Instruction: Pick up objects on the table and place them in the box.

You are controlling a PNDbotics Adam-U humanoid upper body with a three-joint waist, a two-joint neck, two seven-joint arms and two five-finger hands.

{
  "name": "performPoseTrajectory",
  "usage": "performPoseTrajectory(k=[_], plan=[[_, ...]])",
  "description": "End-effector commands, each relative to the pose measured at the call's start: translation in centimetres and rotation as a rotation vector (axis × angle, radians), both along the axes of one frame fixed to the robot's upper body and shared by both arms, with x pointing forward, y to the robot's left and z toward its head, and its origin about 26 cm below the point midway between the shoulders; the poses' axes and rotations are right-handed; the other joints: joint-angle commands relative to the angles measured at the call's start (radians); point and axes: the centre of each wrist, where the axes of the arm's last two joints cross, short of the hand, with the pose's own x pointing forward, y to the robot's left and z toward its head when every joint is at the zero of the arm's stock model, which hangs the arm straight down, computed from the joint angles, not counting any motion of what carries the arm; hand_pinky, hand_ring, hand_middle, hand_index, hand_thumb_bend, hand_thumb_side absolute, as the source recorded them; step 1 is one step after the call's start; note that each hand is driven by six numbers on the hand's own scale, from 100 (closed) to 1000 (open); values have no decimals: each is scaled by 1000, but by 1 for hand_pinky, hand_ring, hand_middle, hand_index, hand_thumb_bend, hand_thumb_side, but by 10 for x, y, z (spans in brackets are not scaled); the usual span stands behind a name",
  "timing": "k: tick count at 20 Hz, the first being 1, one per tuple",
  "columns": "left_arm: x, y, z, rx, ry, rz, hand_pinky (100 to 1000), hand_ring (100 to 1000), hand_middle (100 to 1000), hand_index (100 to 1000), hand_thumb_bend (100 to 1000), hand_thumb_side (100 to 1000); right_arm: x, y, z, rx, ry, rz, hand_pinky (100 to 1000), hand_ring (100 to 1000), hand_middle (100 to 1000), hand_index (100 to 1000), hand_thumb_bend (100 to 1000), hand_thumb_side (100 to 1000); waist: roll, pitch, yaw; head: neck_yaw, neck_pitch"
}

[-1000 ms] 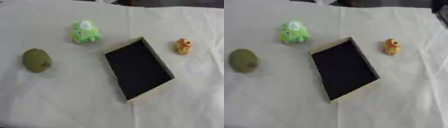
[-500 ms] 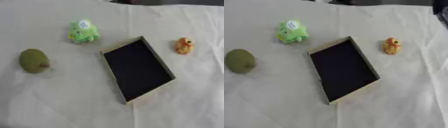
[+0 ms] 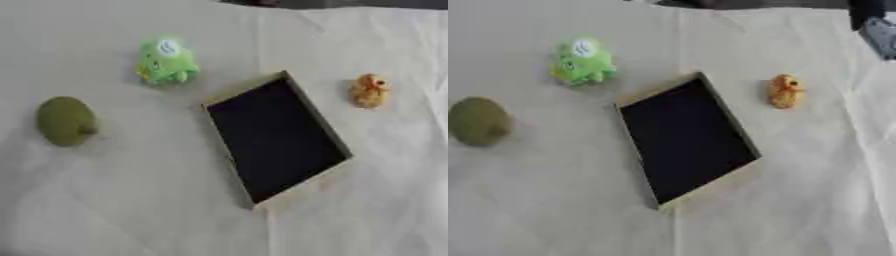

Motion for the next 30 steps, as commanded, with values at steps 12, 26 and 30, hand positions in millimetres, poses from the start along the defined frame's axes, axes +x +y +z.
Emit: performPoseTrajectory(k=[12, 26, 30], plan=[[-4, 0, 11, 43, -11, -25, 882, 664, 768, 905, 100, 592, 25, 11, 18, -300, 136, -187, 887, 955, 812, 893, 100, 228, -9, -29, 15, -11, 9], [-4, -1, 11, 38, -9, -34, 883, 668, 769, 905, 100, 589, 51, 5, 8, -361, 308, -225, 903, 972, 813, 893, 100, 253, -14, -29, 18, -5, 15], [-4, -1, 11, 39, -10, -35, 883, 667, 769, 905, 100, 590, 59, 2, 3, -380, 337, -249, 907, 977, 817, 893, 100, 293, -13, -27, 20, -6, 16]])
